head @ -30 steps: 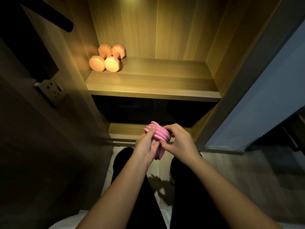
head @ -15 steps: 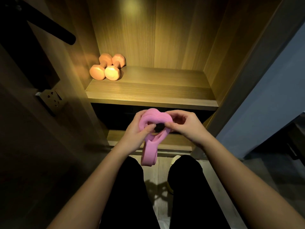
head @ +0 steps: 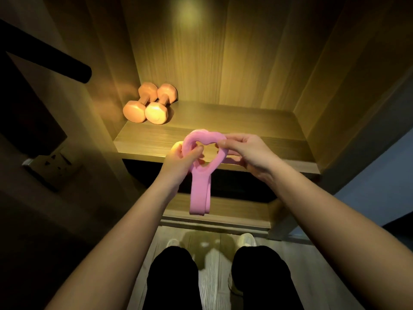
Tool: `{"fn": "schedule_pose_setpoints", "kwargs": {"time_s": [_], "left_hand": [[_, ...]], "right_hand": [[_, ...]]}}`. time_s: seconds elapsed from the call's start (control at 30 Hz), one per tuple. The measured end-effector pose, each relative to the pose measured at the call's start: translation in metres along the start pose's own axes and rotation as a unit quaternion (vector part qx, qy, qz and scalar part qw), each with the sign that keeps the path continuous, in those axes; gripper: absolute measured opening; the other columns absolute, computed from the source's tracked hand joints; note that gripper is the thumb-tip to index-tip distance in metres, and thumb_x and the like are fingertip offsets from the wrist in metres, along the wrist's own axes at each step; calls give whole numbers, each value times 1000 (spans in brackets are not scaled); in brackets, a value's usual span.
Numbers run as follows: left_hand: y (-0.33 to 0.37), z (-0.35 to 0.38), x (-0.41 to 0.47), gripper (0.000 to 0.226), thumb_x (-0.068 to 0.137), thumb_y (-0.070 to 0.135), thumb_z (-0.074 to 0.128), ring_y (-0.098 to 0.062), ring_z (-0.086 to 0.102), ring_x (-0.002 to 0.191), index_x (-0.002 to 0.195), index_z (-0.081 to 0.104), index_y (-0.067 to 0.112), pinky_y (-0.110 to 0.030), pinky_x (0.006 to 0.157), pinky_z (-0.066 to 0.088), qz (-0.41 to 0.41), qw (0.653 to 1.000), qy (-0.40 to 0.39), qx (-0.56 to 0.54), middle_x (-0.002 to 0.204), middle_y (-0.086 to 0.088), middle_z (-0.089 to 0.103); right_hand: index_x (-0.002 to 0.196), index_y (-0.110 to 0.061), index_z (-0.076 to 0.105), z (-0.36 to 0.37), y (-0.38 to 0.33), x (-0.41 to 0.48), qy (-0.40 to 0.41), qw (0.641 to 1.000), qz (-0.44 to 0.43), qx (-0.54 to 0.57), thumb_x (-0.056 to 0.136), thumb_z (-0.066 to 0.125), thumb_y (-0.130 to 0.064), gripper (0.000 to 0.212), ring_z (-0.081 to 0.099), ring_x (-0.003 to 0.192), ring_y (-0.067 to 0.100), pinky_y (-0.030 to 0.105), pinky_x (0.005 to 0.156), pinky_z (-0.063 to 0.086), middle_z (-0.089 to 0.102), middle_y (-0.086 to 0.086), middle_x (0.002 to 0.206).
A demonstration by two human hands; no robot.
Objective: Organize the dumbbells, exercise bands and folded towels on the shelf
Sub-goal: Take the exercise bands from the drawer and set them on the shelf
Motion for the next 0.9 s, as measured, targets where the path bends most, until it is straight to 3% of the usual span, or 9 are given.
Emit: {"fn": "schedule_pose_setpoints", "kwargs": {"time_s": [0.1,0.2,0.33,0.5,0.67,0.73,0.9], "left_hand": [[-16,-9,22,61,77,43,75,-12,65,106,127,49,21,-26,85,55,-11,1000,-4,-24,116,1,66],[-39,-12,39,78,66,39,86,-7,62,106,129,43,26,-23,83,55,12,998,-10,54,119,9,60],[-45,-15,66,51,78,26,80,-2,62,92,118,48,25,-12,68,51,73,975,105,182,104,13,61],[-33,-31,95,30,84,14,73,-10,62,94,110,60,14,-2,67,44,154,930,210,261,100,3,66],[-25,-42,117,37,81,9,73,-9,62,91,116,62,13,-16,75,51,196,902,229,310,98,4,64],[-23,-44,124,42,79,7,75,-10,62,91,119,62,10,-23,79,53,223,883,235,340,100,1,65],[-29,-54,148,48,76,11,79,-8,61,98,121,62,7,-11,86,40,243,857,243,385,106,-2,68]], "right_hand": [[99,-3,68,-8,-5,41,31,997,36,54,88,67,-7,12,68,77,16,26,67,59,70,8,83],[95,-3,67,-18,-7,84,69,986,67,134,87,69,-8,9,70,84,18,32,74,60,72,10,89],[87,-9,69,-20,-12,140,68,972,57,217,91,64,-11,6,66,80,14,29,70,58,70,5,81],[93,-11,68,-32,-7,196,58,971,53,226,90,65,-12,4,69,77,12,28,67,57,71,3,82],[108,-4,66,-42,15,249,76,983,67,154,89,67,-8,20,72,78,16,30,62,58,74,7,87],[108,-2,65,-39,25,271,92,986,79,118,89,67,-8,20,70,84,19,32,66,56,72,11,93],[97,-5,63,-21,39,323,108,988,86,76,91,65,-7,7,67,83,21,32,68,54,69,12,91]]}}
Point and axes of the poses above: each hand's wrist, its own x-axis towards the middle knuckle, its own z-axis out of the palm, y = z × x, the point moved 8 cm from there along x, towards the middle knuckle
